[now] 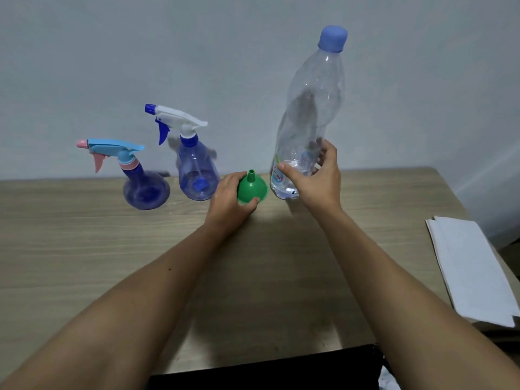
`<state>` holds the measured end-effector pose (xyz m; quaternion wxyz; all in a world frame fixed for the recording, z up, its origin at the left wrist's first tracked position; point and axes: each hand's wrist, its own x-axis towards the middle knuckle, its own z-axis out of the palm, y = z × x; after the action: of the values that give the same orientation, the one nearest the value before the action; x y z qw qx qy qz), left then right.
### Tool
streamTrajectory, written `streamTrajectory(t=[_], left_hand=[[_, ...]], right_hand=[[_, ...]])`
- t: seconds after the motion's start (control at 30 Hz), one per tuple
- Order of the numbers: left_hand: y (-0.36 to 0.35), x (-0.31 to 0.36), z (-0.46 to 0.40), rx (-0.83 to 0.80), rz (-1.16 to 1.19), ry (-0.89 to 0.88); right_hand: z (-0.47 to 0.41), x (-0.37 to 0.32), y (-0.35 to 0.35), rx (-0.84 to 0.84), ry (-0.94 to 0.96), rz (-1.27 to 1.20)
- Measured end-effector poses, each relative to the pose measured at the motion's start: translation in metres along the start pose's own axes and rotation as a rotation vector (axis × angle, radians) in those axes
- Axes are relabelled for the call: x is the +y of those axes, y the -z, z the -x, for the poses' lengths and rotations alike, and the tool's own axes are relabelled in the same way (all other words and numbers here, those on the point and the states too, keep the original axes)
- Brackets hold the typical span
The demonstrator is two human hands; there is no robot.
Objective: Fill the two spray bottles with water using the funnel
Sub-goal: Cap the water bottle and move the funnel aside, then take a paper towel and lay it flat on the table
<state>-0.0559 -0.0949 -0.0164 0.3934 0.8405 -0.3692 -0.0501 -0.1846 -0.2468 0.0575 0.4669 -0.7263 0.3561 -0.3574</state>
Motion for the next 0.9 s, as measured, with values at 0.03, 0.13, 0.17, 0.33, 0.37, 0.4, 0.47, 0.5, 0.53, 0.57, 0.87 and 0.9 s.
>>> streamTrajectory(t=[0.03, 0.13, 0.17, 0.33, 0.37, 0.4, 0.47, 0.5, 0.53, 0.57, 0.87, 0.9], left_hand=[[-0.002, -0.001, -0.001, 0.002, 0.000, 0.001], [-0.005, -0.002, -0.006, -0.013, 0.005, 0.028], [-0.005, -0.002, -0.008, -0.019, 0.010, 0.041], [-0.005, -0.002, -0.010, -0.041, 0.003, 0.053], [-0.006, -0.001, -0.010, -0.037, -0.005, 0.051], [-0.006, -0.002, -0.010, -0.033, -0.017, 0.045], [-0.007, -0.001, -0.009, -0.033, -0.037, 0.042], [-0.007, -0.001, -0.008, -0.034, -0.039, 0.051], [-0.007, 0.000, -0.007, -0.036, -0.038, 0.064], [-0.006, 0.001, -0.006, -0.036, -0.035, 0.076], [0.004, 0.004, 0.027, 0.067, 0.053, 0.087], [0.005, 0.004, 0.034, 0.095, 0.075, 0.079]], right_hand=[[-0.001, 0.002, 0.000, -0.006, 0.002, 0.003], [-0.005, 0.006, 0.000, -0.032, 0.019, -0.002], [-0.005, 0.007, 0.000, -0.042, 0.024, -0.006], [-0.007, 0.012, -0.002, -0.061, 0.037, -0.049], [-0.008, 0.013, -0.002, -0.064, 0.040, -0.055], [-0.009, 0.013, -0.002, -0.067, 0.043, -0.059], [-0.010, 0.013, 0.000, -0.082, 0.044, -0.063], [-0.010, 0.013, 0.000, -0.089, 0.041, -0.064], [-0.010, 0.012, 0.001, -0.095, 0.037, -0.064], [-0.009, 0.012, 0.002, -0.103, 0.033, -0.068], [0.018, 0.014, 0.040, -0.040, 0.012, -0.031], [0.025, 0.016, 0.047, -0.024, 0.007, -0.022]])
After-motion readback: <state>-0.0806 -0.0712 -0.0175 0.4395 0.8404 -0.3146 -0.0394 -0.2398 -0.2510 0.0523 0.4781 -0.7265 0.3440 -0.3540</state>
